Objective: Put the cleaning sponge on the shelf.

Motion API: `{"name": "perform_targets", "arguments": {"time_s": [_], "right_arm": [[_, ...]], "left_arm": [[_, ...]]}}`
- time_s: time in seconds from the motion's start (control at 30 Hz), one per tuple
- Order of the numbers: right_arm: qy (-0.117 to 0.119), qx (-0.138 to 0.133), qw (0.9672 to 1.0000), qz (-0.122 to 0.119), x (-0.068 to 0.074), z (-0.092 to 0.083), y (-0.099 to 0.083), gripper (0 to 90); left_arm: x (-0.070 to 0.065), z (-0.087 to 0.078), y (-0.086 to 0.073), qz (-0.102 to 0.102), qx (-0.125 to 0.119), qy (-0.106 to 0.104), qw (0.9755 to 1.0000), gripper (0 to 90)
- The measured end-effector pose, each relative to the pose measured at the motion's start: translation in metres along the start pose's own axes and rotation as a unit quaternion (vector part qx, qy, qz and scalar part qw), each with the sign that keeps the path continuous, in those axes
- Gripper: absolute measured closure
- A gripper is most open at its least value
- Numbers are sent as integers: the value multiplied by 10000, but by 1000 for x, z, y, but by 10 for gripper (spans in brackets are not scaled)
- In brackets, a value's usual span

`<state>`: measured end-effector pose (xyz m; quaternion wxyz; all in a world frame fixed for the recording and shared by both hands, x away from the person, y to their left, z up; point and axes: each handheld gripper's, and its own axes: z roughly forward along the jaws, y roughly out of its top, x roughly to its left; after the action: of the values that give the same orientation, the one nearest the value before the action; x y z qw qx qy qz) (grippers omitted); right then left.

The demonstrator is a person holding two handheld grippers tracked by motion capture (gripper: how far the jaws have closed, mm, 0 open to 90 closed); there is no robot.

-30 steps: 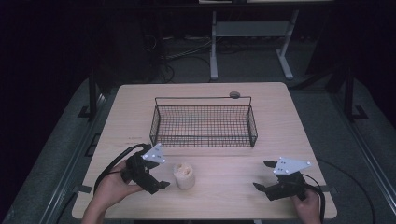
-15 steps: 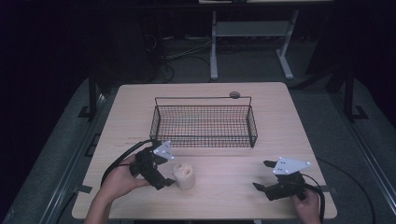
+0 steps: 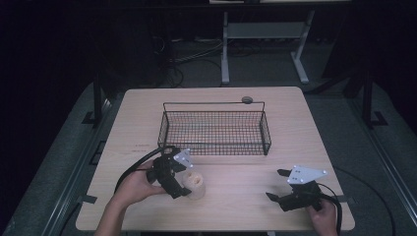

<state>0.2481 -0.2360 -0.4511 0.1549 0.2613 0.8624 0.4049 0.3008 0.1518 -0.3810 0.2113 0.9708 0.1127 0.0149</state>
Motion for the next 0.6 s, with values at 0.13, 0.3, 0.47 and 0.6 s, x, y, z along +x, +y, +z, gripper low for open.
{"name": "perform_targets", "arguments": {"time_s": [0.13,0.3,0.47,0.6], "right_arm": [[0,-3,10000,-2,0,0,0,135],[-8,-6,10000,-6,0,-1,0,136],[-20,-15,10000,-14,0,-1,0,136],[-27,-14,10000,-12,-1,-1,0,136]], "left_arm": [[1,3,3,-4,41,-7,10000,158],[1,7,5,0,25,-71,10000,158],[2,12,6,-18,19,-124,9999,159],[3,15,7,0,32,-164,9999,159]]}}
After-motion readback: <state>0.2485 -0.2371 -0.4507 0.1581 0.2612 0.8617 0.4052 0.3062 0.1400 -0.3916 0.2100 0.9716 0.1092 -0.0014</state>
